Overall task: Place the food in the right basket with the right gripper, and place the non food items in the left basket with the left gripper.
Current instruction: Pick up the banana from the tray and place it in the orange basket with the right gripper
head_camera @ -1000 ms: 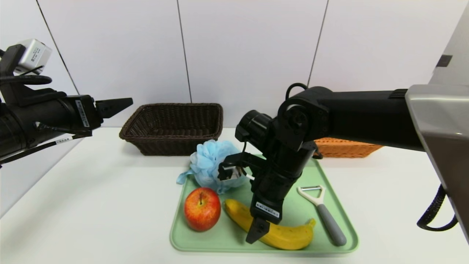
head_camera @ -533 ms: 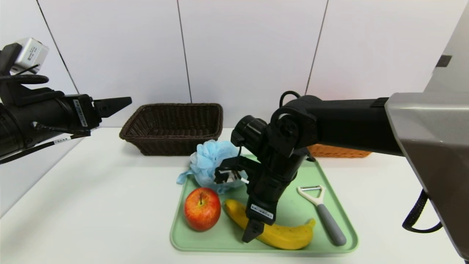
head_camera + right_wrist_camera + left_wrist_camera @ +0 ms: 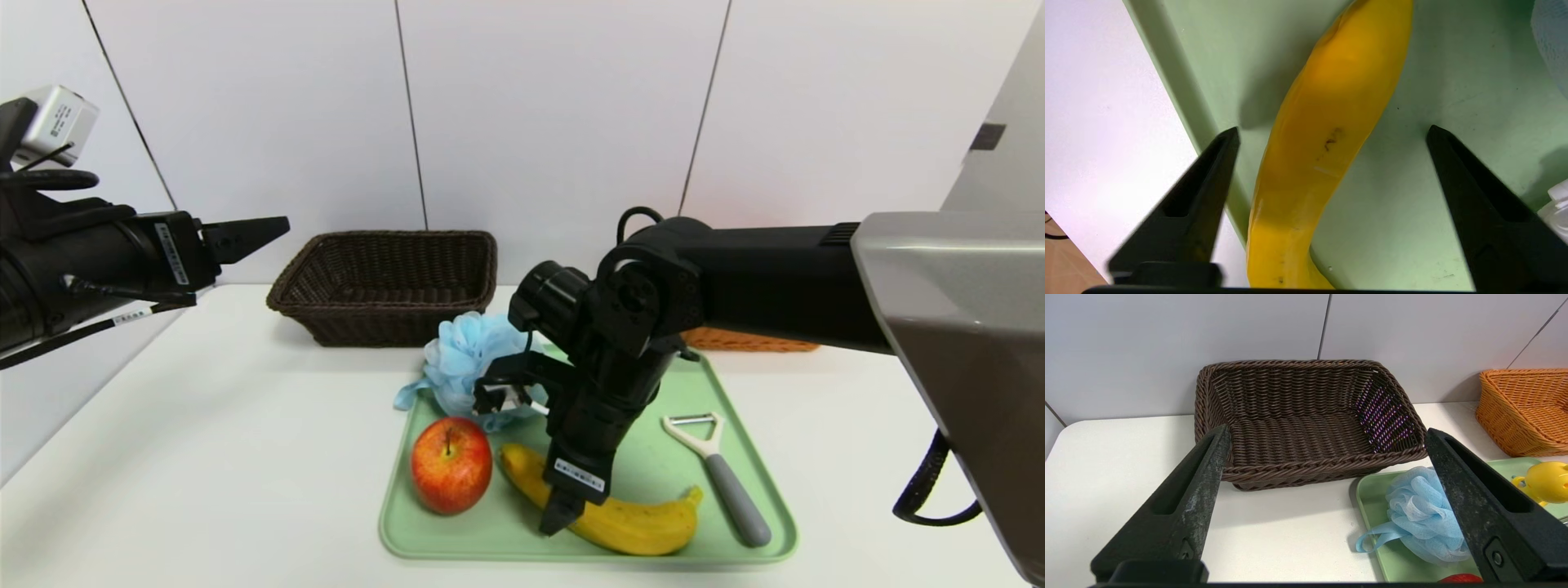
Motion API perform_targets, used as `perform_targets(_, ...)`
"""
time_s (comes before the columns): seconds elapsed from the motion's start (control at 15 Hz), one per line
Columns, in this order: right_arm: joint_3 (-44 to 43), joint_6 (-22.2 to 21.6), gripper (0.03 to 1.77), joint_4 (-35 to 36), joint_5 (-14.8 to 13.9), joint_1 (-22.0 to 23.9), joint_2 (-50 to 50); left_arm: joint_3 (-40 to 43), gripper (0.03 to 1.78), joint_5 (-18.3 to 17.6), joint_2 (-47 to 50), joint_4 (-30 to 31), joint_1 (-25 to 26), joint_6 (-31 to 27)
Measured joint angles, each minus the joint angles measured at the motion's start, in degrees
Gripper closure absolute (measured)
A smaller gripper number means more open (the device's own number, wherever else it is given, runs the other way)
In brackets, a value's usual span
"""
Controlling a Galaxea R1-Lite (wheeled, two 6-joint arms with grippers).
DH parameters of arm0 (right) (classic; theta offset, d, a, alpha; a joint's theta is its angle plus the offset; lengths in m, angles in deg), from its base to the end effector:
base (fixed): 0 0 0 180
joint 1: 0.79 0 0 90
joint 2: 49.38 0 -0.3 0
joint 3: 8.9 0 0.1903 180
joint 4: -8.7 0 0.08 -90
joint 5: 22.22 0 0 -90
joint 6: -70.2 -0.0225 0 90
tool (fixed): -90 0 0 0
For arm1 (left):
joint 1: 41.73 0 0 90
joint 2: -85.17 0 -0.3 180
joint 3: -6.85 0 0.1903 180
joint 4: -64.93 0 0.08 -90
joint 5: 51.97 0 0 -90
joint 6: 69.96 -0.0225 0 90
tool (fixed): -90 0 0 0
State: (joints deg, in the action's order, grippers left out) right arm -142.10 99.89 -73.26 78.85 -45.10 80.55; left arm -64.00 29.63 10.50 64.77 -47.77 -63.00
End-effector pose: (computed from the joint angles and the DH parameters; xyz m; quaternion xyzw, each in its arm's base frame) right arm 0.2850 0.2843 0.1408 -0.3507 0.4952 0.5030 0.6155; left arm 0.2110 -0.0256 0.2695 -0.0609 0.0423 -0.1233 0.9896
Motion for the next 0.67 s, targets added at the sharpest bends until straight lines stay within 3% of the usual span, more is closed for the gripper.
perform_targets(0.2, -0.02, 0.13, 0.76, 0.63, -1.60, -0.06, 0.39, 0.02, 0.12, -0.04, 0.41, 0.00, 0.00, -0.11)
perform_targets(0.53, -0.15, 0.24, 1.25, 0.48, -1.79, -0.11, 1.06, -0.15, 0.12, -0.09, 0.69, 0.05, -0.02, -0.16)
perform_targets(0.67, -1.07, 0.09, 1.25, 0.41, -1.68, -0.15, 0.69, -0.22, 0.12, -0.09, 0.74, 0.05, -0.02, -0.16)
